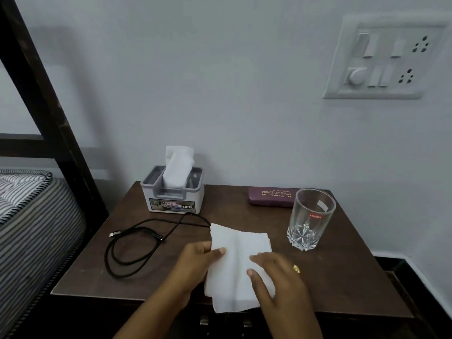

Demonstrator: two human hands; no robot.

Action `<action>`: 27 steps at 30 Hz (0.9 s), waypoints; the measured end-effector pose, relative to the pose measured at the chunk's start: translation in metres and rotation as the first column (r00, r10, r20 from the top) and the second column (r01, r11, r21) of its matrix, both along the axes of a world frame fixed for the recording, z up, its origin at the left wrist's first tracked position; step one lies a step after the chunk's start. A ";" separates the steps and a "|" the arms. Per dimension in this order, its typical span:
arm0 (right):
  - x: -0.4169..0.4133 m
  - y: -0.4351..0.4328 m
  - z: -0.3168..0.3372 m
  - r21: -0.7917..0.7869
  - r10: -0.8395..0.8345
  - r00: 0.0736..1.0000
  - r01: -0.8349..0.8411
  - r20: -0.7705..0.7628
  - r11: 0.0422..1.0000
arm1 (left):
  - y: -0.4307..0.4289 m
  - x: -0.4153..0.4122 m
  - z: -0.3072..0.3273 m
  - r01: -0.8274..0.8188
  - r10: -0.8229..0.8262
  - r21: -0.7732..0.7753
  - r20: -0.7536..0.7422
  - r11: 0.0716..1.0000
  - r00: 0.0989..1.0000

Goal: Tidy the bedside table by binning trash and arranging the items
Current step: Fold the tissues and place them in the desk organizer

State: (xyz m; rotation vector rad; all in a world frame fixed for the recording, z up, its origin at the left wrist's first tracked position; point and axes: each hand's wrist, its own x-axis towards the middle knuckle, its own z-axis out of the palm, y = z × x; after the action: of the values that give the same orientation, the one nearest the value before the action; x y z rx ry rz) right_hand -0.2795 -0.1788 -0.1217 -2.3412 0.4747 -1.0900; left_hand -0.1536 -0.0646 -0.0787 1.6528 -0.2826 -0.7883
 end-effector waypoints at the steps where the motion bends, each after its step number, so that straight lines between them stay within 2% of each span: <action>1: 0.003 0.004 0.006 0.112 0.028 0.999 -0.032 0.031 0.993 | 0.001 -0.003 -0.001 -0.003 0.003 -0.029 0.009 1.000 1.000; 4: 0.012 0.004 0.018 0.377 0.055 0.996 -0.077 0.070 0.923 | 0.000 -0.008 -0.008 -0.053 0.057 -0.084 0.035 0.995 0.998; 9: 0.022 0.004 0.026 0.565 0.102 0.990 -0.141 0.099 0.813 | -0.006 -0.010 -0.015 -0.168 0.171 -0.144 0.009 0.975 0.985; 12: 0.020 0.019 0.025 0.533 0.137 0.981 -0.189 0.135 0.825 | -0.008 -0.012 -0.016 -0.199 0.177 -0.209 -0.120 0.957 0.977; 14: 0.009 0.021 0.021 0.416 0.180 0.979 -0.205 0.099 0.886 | -0.006 -0.010 -0.015 -0.187 0.153 -0.222 -0.161 0.957 0.975; 17: -0.014 0.022 0.007 0.182 0.293 0.947 -0.267 -0.130 0.946 | 0.000 -0.006 -0.014 -0.164 0.115 -0.222 -0.219 0.961 0.969; 19: -0.022 0.026 -0.004 -0.004 0.231 0.936 -0.240 -0.265 0.971 | 0.002 -0.003 -0.015 -0.161 0.097 -0.230 -0.265 0.960 0.959; 21: -0.021 0.032 -0.010 -0.091 0.162 0.948 -0.194 -0.275 0.977 | 0.004 -0.002 -0.015 -0.184 0.088 -0.264 -0.337 0.947 0.937; 24: -0.014 0.037 -0.012 -0.074 0.138 0.976 -0.152 -0.166 0.986 | 0.007 -0.003 -0.014 -0.211 0.075 -0.296 -0.411 0.931 0.908; 27: -0.010 0.039 -0.005 0.257 0.132 0.991 -0.121 -0.023 0.959 | 0.012 -0.003 -0.014 -0.168 0.045 -0.281 -0.396 0.945 0.917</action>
State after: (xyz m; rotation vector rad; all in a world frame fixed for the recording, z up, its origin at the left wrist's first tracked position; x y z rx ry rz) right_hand -0.2900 -0.1399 -0.1266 -2.1380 0.4447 -0.8687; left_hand -0.1568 -0.0522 -0.0932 1.1770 -0.0309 -0.9152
